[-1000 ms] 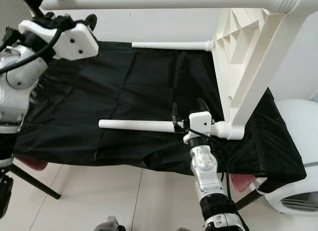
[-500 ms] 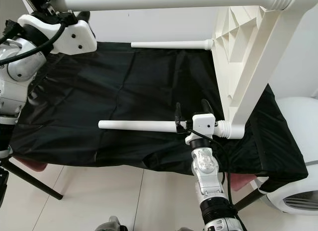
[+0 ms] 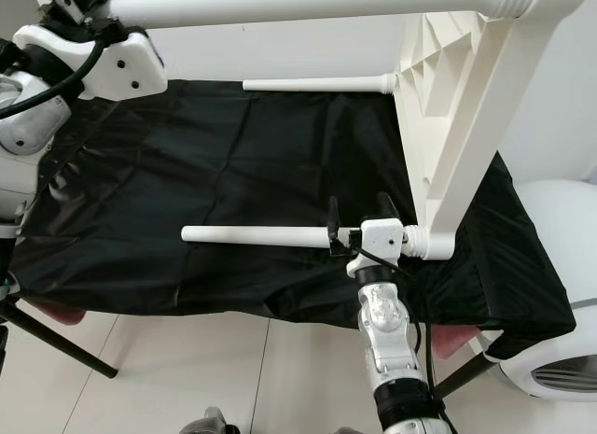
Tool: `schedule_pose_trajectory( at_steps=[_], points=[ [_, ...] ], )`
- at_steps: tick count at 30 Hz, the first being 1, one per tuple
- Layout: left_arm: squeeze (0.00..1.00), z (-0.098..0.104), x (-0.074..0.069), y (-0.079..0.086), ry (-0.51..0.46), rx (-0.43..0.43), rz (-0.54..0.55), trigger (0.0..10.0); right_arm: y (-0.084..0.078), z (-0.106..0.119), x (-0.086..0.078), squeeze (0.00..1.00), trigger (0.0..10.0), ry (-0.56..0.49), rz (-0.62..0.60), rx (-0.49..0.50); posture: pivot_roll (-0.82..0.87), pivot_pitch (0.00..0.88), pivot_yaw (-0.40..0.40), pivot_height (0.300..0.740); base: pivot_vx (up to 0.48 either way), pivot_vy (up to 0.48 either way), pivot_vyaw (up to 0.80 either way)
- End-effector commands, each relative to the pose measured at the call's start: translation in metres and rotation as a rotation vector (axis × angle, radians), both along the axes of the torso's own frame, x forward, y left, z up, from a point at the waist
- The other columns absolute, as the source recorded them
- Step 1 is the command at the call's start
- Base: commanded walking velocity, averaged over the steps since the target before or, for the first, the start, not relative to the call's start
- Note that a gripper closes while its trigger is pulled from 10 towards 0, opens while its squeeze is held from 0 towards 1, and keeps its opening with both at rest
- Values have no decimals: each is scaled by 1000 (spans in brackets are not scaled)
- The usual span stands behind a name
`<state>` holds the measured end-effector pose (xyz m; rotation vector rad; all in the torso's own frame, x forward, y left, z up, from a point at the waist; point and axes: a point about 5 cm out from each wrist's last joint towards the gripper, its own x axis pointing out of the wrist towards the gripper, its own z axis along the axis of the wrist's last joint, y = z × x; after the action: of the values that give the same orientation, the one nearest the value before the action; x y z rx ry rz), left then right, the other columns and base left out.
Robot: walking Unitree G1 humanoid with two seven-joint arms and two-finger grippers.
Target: Building children table
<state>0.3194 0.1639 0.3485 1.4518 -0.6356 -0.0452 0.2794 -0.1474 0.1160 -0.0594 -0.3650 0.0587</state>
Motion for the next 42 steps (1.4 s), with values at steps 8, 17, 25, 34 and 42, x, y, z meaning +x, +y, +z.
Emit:
schedule_pose_trajectory(
  at_steps=[8, 17, 25, 34, 42],
  points=[
    [259, -8, 3, 56, 28, -106, 203, 10000, -4, -32, -38, 0, 10000, 120, 89, -52, 18, 2, 53, 740, 0, 0, 0],
    [184, -22, 8, 72, 82, -215, 276, 10000, -8, -51, -74, 0, 10000, 243, 256, -126, -24, 4, 54, 740, 0, 0, 0],
    [0, -40, 7, 78, 106, -262, 302, 10000, -16, -53, -78, 0, 10000, 277, 249, -115, -41, 3, 37, 740, 0, 0, 0],
    [0, -29, 6, 49, 74, -193, 188, 10000, -13, -44, -67, 0, 10000, 260, 273, -110, -24, 0, 27, 740, 0, 0, 0],
    [1000, -27, 4, 37, 66, -164, 143, 10000, -12, -42, -65, 0, 10000, 258, 273, -110, -19, 0, 30, 740, 0, 0, 0]
  ],
)
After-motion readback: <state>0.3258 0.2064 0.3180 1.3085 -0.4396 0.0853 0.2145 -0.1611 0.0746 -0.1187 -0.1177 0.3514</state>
